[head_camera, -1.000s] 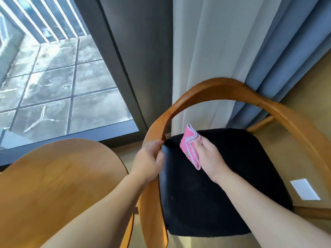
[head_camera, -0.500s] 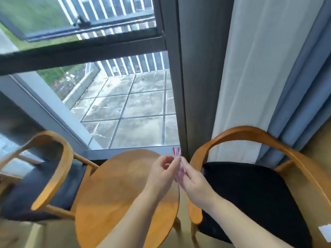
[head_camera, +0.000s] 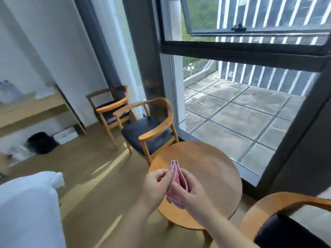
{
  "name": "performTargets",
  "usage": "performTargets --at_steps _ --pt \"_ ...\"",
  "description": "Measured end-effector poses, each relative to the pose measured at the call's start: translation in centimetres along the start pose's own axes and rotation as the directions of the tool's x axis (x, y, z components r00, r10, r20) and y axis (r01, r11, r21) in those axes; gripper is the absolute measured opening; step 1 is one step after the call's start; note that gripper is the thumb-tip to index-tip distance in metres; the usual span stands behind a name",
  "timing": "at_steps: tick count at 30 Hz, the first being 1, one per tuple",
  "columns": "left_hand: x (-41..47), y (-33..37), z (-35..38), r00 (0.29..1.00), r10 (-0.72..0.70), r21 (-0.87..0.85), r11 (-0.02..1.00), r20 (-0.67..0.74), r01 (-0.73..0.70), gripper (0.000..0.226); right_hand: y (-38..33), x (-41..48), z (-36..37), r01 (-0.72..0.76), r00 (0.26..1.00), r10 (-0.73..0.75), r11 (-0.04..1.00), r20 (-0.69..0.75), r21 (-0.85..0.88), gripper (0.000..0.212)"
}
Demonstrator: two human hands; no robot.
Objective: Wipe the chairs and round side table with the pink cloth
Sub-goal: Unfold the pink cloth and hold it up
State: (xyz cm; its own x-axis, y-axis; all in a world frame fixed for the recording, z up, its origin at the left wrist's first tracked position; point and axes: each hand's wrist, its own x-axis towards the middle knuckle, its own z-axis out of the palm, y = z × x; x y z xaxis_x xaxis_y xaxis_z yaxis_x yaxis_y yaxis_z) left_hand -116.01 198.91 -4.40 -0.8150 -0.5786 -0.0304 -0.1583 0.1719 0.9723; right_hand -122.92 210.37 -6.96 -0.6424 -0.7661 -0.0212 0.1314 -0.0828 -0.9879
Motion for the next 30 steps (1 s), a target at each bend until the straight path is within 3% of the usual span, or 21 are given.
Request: performTargets --at_steps 3,6,12,16,22,30 --pt "-1.0 -1.3 -5.5 0.997 0.005 0.0 1.0 -0.074 -0.006 0.037 0.1 2.0 4.5 -0.006 0.995 0.02 0.99 0.098 -0.144 0.032" --pt "-1.2 -2.7 -11.2 0.989 -0.045 0.0 0.999 -0.139 0.045 0.033 0.3 4.8 9.7 0.015 0.983 0.041 0.953 0.178 -0.302 0.031" --pt "0.8 -6.7 -24.6 0.957 -0.102 -0.011 0.995 -0.272 0.103 0.038 3.2 12.6 23.2 -0.019 0.967 0.104 0.94 0.234 -0.341 0.039" --pt "2.4 -9.7 -34.6 0.935 -0.136 0.042 0.987 -0.328 0.158 0.04 4.2 17.5 32.1 0.033 0.956 0.113 0.878 0.272 -0.478 0.042" --pt "5.3 -12.8 -44.5 0.878 -0.106 0.08 0.984 -0.467 0.161 0.043 5.5 25.1 41.0 -0.024 0.97 0.168 0.785 0.176 -0.619 0.021" --pt "13.5 -16.0 -53.0 0.752 -0.204 0.026 0.959 -0.627 0.282 0.038 7.6 37.5 48.0 0.027 0.962 0.153 0.772 0.227 -0.634 0.016"
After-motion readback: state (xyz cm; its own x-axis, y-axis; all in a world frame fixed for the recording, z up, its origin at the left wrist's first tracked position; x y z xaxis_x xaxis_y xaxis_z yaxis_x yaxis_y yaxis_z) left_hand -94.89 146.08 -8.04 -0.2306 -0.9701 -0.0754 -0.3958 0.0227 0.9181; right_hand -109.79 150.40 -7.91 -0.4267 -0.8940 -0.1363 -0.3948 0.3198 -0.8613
